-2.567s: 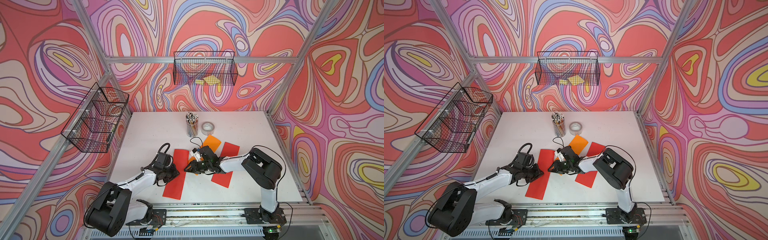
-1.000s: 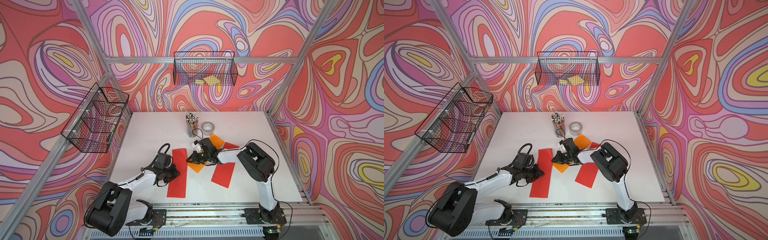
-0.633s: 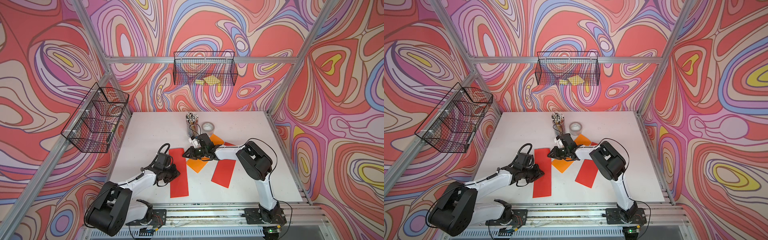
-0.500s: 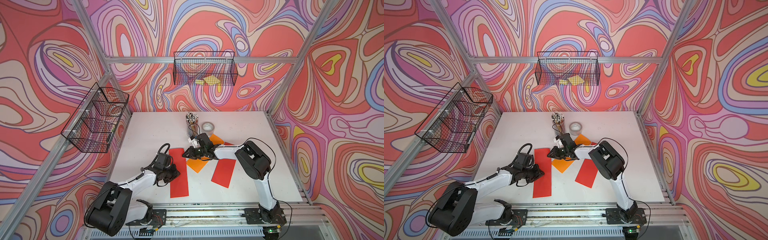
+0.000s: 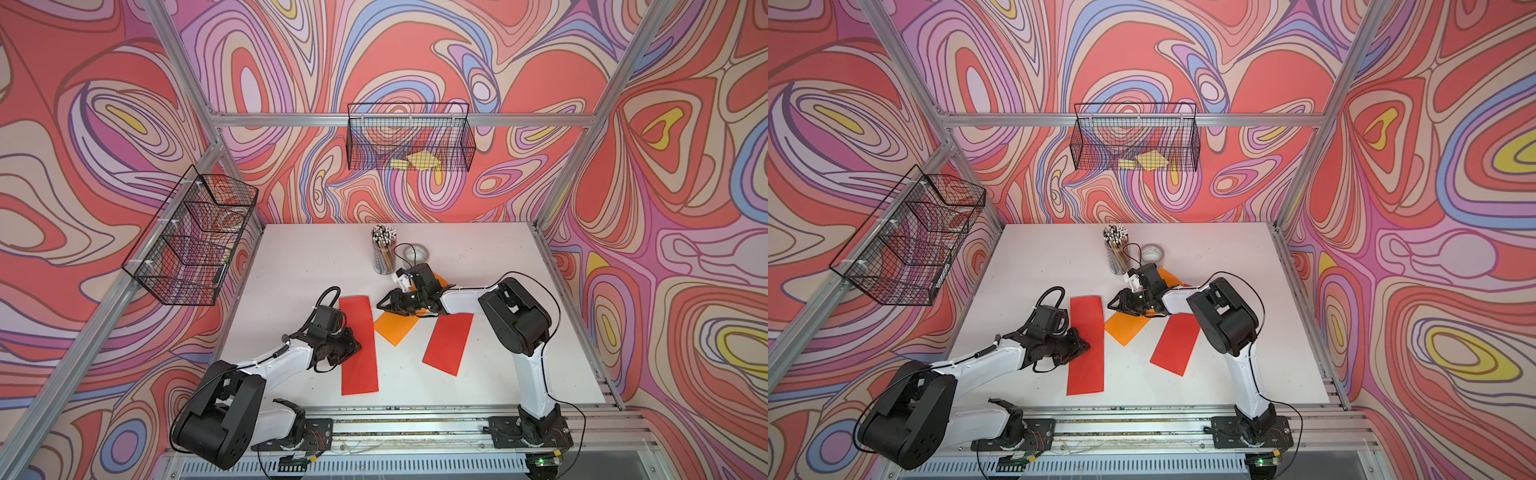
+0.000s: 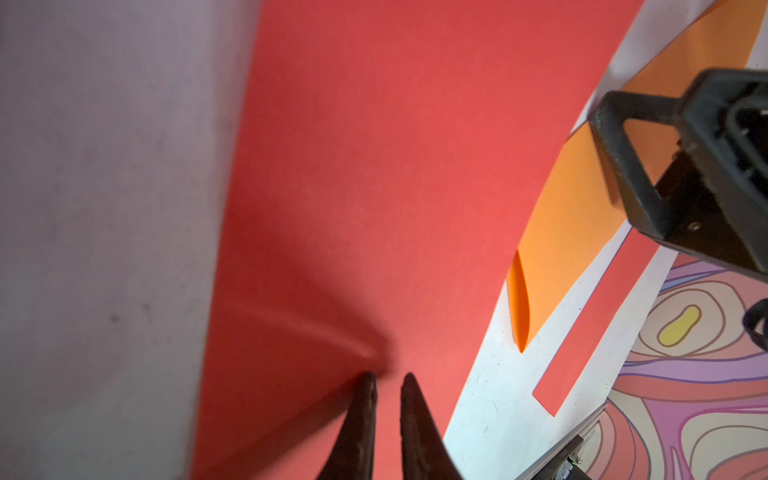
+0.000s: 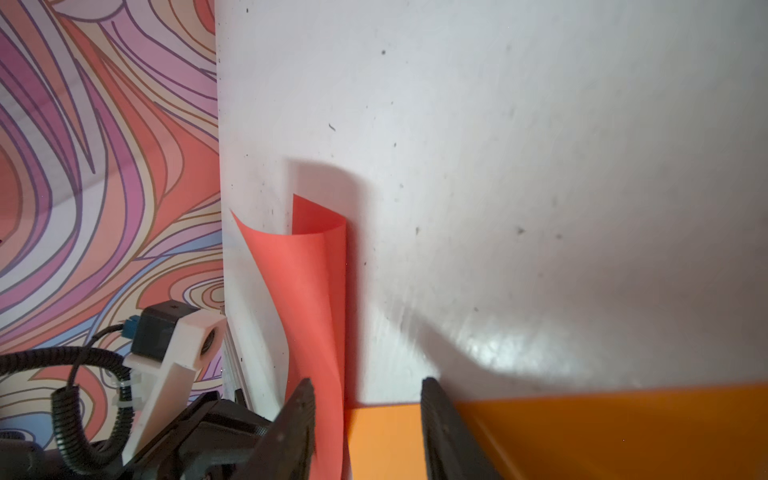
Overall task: Fold the rectangular paper in half along the long edge
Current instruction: Fold the paper at the center of the board.
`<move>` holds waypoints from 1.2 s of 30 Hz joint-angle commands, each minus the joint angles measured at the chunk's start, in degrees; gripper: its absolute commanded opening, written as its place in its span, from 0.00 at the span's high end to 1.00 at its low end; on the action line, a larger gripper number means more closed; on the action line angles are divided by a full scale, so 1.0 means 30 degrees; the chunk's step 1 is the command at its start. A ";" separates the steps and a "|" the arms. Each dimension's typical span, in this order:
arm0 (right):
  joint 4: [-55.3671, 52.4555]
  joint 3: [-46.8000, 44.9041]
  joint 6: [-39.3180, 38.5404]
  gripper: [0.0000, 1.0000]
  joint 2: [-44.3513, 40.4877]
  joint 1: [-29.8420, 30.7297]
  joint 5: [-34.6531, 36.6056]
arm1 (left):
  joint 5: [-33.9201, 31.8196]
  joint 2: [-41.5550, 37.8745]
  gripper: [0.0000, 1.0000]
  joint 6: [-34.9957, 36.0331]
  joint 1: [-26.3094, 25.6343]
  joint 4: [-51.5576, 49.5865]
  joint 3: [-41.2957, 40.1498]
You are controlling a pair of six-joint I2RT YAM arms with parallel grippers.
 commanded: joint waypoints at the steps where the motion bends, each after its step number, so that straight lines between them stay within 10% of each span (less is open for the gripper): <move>1: 0.2256 -0.0280 0.0589 0.55 0.0173 0.0210 -0.1630 | -0.0199 0.0456 0.84 -0.0106 0.0064 -0.0355 -0.0451; 28: 0.2891 0.2844 0.1372 0.58 0.3449 0.0927 -0.3154 | -0.0067 0.0552 0.84 -0.0077 0.0076 -0.0351 -0.0493; 36: 0.2440 0.2990 0.1035 0.94 0.3376 0.0928 -0.2839 | -0.0019 0.0720 0.85 -0.0046 0.0053 -0.0214 -0.0561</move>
